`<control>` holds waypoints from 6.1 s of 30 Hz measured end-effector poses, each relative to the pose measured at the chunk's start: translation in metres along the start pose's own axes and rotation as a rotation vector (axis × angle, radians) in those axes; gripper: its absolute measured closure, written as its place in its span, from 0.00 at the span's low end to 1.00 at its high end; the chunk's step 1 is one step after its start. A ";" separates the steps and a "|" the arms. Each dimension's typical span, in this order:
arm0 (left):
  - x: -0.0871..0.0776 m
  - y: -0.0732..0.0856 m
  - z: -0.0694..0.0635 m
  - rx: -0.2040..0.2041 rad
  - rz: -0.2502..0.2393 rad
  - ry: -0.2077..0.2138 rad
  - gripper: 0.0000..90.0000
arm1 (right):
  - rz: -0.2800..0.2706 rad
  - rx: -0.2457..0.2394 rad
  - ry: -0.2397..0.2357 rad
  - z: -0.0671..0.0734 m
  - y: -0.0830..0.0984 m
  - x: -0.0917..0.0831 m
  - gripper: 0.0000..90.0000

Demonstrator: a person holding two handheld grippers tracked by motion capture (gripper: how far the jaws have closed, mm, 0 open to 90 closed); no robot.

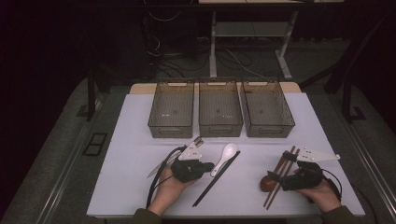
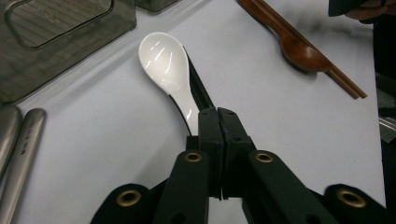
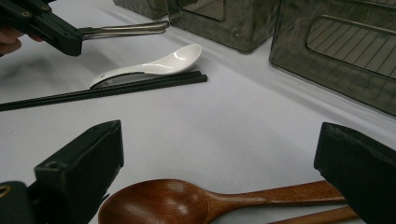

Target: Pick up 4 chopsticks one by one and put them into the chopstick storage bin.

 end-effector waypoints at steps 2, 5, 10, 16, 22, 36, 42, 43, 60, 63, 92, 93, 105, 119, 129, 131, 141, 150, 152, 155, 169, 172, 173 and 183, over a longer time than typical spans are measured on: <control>0.005 -0.002 -0.001 -0.002 0.004 0.007 0.99 | 0.000 0.000 0.000 0.000 0.000 0.000 0.01; 0.015 -0.004 -0.003 0.005 0.018 0.017 0.99 | 0.001 0.000 0.001 0.000 0.000 0.000 0.01; 0.033 -0.005 -0.006 0.026 0.054 0.006 0.99 | -0.001 -0.001 0.000 0.000 0.000 0.000 0.01; 0.044 -0.002 -0.006 0.029 0.091 -0.007 0.99 | -0.004 -0.001 -0.001 0.000 0.000 0.000 0.01; 0.045 0.000 -0.007 0.045 0.108 -0.020 0.99 | -0.004 0.000 -0.001 0.000 0.000 0.000 0.01; 0.040 0.004 0.008 0.085 0.149 -0.104 0.99 | -0.005 0.002 -0.002 -0.001 0.000 -0.001 0.01; 0.040 0.002 0.005 0.057 0.126 -0.095 0.98 | -0.004 0.001 -0.002 0.000 0.000 0.000 0.01; 0.040 0.001 0.004 0.046 0.119 -0.090 0.94 | -0.004 0.001 -0.002 -0.001 0.000 0.000 0.01; 0.058 0.000 -0.007 0.026 0.137 -0.085 0.77 | -0.009 0.003 -0.001 -0.001 -0.001 -0.001 0.01; 0.059 0.000 -0.007 0.028 0.134 -0.089 0.78 | -0.009 0.003 -0.001 -0.001 -0.001 -0.001 0.01; 0.061 0.000 -0.014 0.055 0.143 -0.020 0.86 | -0.006 0.002 -0.005 0.000 -0.001 -0.001 0.01; 0.062 0.000 -0.015 0.054 0.144 -0.017 0.86 | -0.006 0.003 -0.004 0.000 -0.001 -0.001 0.01; 0.067 -0.002 -0.027 0.123 0.153 0.061 0.88 | -0.006 0.002 -0.006 0.000 -0.001 -0.001 0.01; 0.061 -0.005 -0.028 0.085 0.128 0.083 0.81 | -0.009 0.004 -0.008 0.000 -0.001 -0.001 0.01; 0.045 -0.010 -0.026 0.061 0.074 0.104 0.69 | -0.007 0.007 -0.012 0.000 -0.001 -0.001 0.01; 0.041 -0.009 -0.027 0.064 0.069 0.108 0.67 | -0.007 0.006 -0.013 0.000 -0.001 -0.001 0.01; 0.023 -0.001 -0.024 0.066 0.051 0.120 0.58 | -0.006 0.007 -0.020 0.000 -0.001 0.001 0.01; 0.008 0.004 -0.020 0.066 0.032 0.120 0.53 | 0.003 0.009 -0.023 -0.001 0.000 0.002 0.01; 0.005 0.006 -0.018 0.066 0.032 0.117 0.52 | 0.006 0.006 -0.024 0.000 0.000 0.002 0.01; 0.002 0.010 -0.017 0.052 0.027 0.110 0.50 | 0.008 0.007 -0.024 0.000 0.000 0.002 0.01; -0.031 0.030 -0.009 0.034 0.025 0.065 0.56 | 0.010 0.014 -0.030 0.002 0.003 0.002 0.01; -0.033 0.033 -0.009 0.025 0.021 0.063 0.60 | 0.010 0.013 -0.026 0.001 0.004 0.002 0.01; -0.032 0.034 -0.010 0.022 0.022 0.069 0.61 | 0.010 0.016 -0.023 0.001 0.004 0.001 0.01; -0.023 0.039 -0.015 0.059 0.073 0.077 0.80 | -0.002 0.018 -0.026 0.001 0.003 0.002 0.01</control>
Point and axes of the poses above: each handheld gripper's, and its own axes: x roughly forward along the jaws, y roughly out of its underside, z roughly to its left, the point moved 6 cm from there along x, roughly forward along the jaws, and after that the axes turned 4 degrees about -z, right-handed, at the moved point
